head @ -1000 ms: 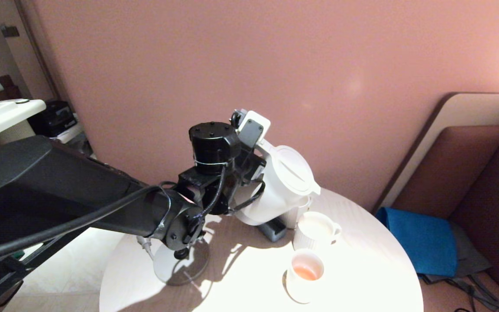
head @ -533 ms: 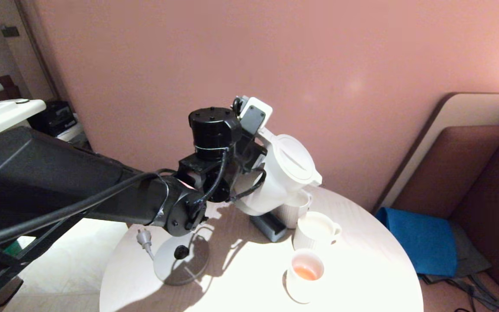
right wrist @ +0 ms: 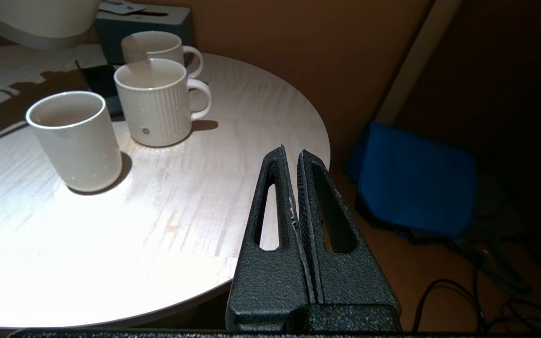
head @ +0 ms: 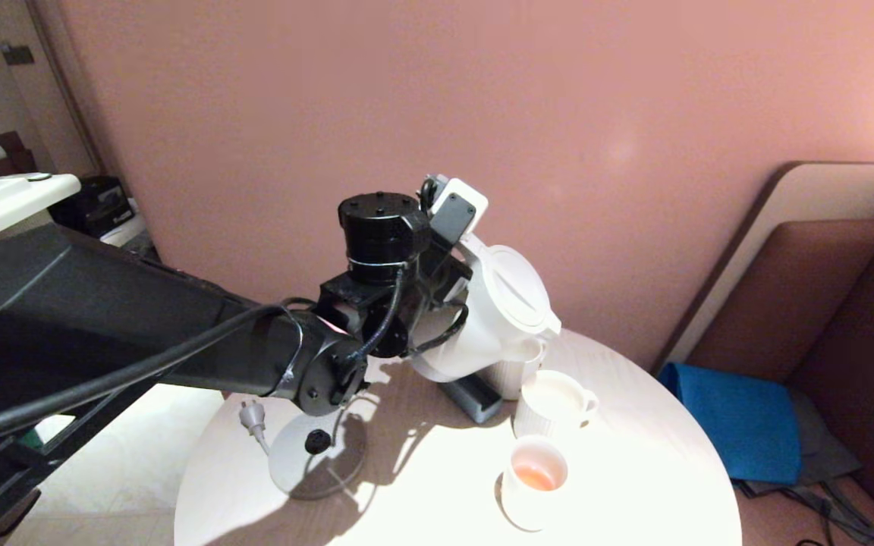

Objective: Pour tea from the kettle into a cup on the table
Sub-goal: Pour water into another cup

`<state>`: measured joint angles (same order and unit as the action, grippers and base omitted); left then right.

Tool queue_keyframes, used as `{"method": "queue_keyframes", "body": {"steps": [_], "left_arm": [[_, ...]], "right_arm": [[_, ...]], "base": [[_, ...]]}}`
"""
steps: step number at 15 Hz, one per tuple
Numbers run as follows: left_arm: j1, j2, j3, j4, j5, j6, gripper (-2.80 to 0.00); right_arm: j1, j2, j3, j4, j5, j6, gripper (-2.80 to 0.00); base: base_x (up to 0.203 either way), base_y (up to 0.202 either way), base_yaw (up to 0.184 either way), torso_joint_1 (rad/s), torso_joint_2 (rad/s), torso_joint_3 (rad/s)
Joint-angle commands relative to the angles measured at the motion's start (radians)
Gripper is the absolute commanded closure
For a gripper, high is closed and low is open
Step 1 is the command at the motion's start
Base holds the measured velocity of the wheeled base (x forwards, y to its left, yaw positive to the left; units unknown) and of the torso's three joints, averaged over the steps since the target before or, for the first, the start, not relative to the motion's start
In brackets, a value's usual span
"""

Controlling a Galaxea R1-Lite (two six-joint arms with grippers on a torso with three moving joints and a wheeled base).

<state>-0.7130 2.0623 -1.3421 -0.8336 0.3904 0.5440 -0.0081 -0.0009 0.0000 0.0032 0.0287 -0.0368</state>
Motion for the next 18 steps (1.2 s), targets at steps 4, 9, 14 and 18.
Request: {"method": "queue_keyframes", "body": {"steps": [4, 9, 14, 18], "left_arm": [[-0.016, 0.022, -0.06, 0.025, 0.002, 0.016, 0.0], [-0.043, 0.036, -0.083, 0.053, 0.004, 0.017, 0.0], [-0.044, 0.042, -0.084, 0.06, 0.002, 0.055, 0.0], [-0.043, 0.045, -0.111, 0.07, 0.004, 0.062, 0.0]], "right_arm": [[0.0, 0.001, 0.0, 0.0, 0.0, 0.0, 0.0], [-0.001, 0.001, 0.0, 0.0, 0.0, 0.0, 0.0], [-0.001, 0.001, 0.0, 0.0, 0.0, 0.0, 0.0], [0.0, 0.001, 0.0, 0.0, 0.0, 0.0, 0.0]], "base": [[0.0, 0.0, 0.0, 0.0, 0.0, 0.0], [0.0, 0.0, 0.0, 0.0, 0.0, 0.0], [0.0, 0.0, 0.0, 0.0, 0.0, 0.0], [0.0, 0.0, 0.0, 0.0, 0.0, 0.0]]}}
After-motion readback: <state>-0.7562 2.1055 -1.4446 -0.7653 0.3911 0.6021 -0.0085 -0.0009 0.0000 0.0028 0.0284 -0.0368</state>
